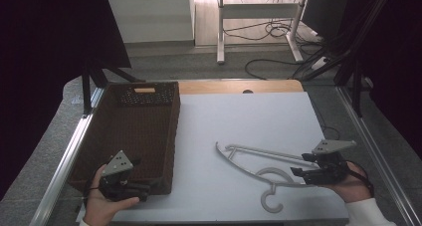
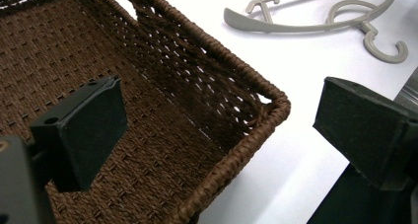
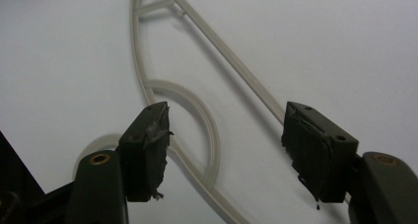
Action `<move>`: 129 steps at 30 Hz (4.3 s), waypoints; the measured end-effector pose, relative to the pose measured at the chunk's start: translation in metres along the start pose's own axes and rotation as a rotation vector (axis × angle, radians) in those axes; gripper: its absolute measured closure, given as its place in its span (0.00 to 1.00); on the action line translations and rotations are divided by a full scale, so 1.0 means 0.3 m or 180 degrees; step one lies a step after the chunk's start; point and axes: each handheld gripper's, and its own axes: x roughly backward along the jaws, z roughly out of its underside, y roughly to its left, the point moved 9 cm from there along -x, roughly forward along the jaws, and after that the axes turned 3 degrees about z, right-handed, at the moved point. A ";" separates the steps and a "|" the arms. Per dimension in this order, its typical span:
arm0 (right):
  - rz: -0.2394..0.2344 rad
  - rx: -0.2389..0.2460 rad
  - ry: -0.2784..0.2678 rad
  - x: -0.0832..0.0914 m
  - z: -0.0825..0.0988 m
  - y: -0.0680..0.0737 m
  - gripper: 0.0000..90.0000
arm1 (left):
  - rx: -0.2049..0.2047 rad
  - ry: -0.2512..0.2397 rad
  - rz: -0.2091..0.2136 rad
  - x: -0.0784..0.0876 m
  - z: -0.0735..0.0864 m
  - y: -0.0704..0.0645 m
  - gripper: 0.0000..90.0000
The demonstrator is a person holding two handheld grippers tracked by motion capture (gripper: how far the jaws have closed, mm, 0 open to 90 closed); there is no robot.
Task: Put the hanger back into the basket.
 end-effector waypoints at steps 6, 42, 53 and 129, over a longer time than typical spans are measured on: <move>0.0022 0.0179 0.0350 -0.069 0.043 0.015 0.44 | 0.0017 -0.0018 -0.0017 0.008 0.004 0.005 0.06; 0.0037 0.0362 0.1103 -0.283 0.088 0.042 0.85 | 0.0077 -0.0085 -0.0043 0.031 -0.004 0.010 0.07; 0.0009 0.0579 0.1081 -0.284 0.087 0.039 0.88 | 0.0111 -0.0105 -0.0019 0.031 -0.005 0.012 0.07; -0.1613 0.0258 0.0870 -0.161 -0.373 0.145 0.90 | -0.0945 -0.0170 0.0370 -0.169 -0.441 -0.136 0.25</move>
